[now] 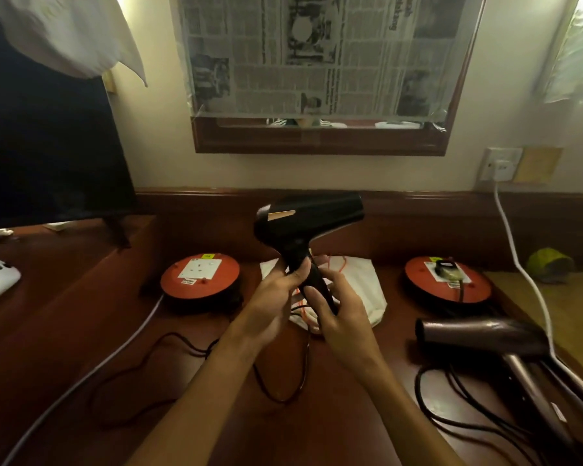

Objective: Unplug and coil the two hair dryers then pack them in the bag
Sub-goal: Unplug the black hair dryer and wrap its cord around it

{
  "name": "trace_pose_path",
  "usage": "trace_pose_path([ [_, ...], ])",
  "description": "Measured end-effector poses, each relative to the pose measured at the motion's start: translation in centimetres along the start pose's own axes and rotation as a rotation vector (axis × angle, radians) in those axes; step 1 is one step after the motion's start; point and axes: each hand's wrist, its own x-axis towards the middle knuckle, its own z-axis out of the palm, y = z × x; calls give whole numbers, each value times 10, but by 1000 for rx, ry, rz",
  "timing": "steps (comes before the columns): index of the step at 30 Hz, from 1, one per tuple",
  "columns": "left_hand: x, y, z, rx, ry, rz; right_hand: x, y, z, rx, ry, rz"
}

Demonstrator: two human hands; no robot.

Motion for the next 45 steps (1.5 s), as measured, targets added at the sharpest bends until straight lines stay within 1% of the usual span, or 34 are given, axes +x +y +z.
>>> trace_pose_path([
  [3, 3, 4, 2, -85, 61, -81, -10, -1, 14, -65, 85, -22],
  [5, 6, 8, -1, -90, 90, -96, -15, -6, 21, -77, 46, -37],
  [7, 5, 18, -7, -54, 69, -76, -11, -13, 17, -120, -24, -55],
  [8, 5, 24, -10, -27, 49, -59, -6, -15, 11, -140, -23, -68],
  [9, 4, 29, -13, 16, 36, -43, -1, -19, 3, -106, 6, -68],
  [10, 4, 35, -17, 65, 24, -36, 4, -20, -6, -40, 69, -50],
  [12, 6, 46, -24, 117, -5, -60, 15, -22, -28, 173, 203, 73],
  [13, 8, 52, -27, 106, -20, -91, 20, -21, -39, 304, 212, 147],
  [14, 10, 56, -30, 87, -30, -120, 24, -17, -49, 398, 163, 198],
  [16, 12, 64, -34, 77, -48, -160, 29, -12, -65, 415, -8, 203],
  [19, 13, 65, -36, 98, -158, -198, 38, -17, -76, 368, -221, 103],
  [20, 12, 63, -36, 120, -207, -201, 41, -23, -76, 336, -268, 53],
  [22, 8, 58, -33, 166, -280, -204, 46, -36, -73, 231, -303, -75],
  [24, 6, 58, -29, 200, -311, -205, 48, -43, -67, 138, -264, -197],
  [26, 8, 64, -28, 328, -285, -204, 46, -43, -62, 95, -161, -276],
  [28, 10, 70, -26, 529, -248, -250, 47, -41, -61, 115, -57, -285],
  [29, 8, 70, -25, 612, -233, -275, 48, -39, -62, 149, -19, -258],
  [30, 6, 69, -22, 651, -221, -292, 50, -37, -63, 178, 5, -232],
  [31, 3, 66, -20, 628, -210, -302, 52, -36, -63, 192, 24, -211],
  [33, -1, 57, -16, 497, -143, -318, 55, -33, -61, 180, 46, -190],
  [35, -1, 49, -17, 413, -94, -341, 55, -31, -55, 162, 29, -193],
  [38, 3, 41, -20, 373, -74, -344, 53, -22, -50, 52, 26, -217],
  [40, 4, 38, -19, 350, -29, -324, 49, -15, -45, 26, 69, -190],
  [41, 3, 36, -18, 334, -6, -304, 44, -12, -41, 47, 96, -134],
  [43, 4, 31, -16, 245, 30, -254, 30, -10, -28, 129, 111, 54],
  [44, 4, 28, -13, 185, 39, -223, 22, -10, -21, 167, 69, 157],
  [45, 5, 25, -11, 137, 45, -189, 16, -10, -13, 196, -7, 241],
])
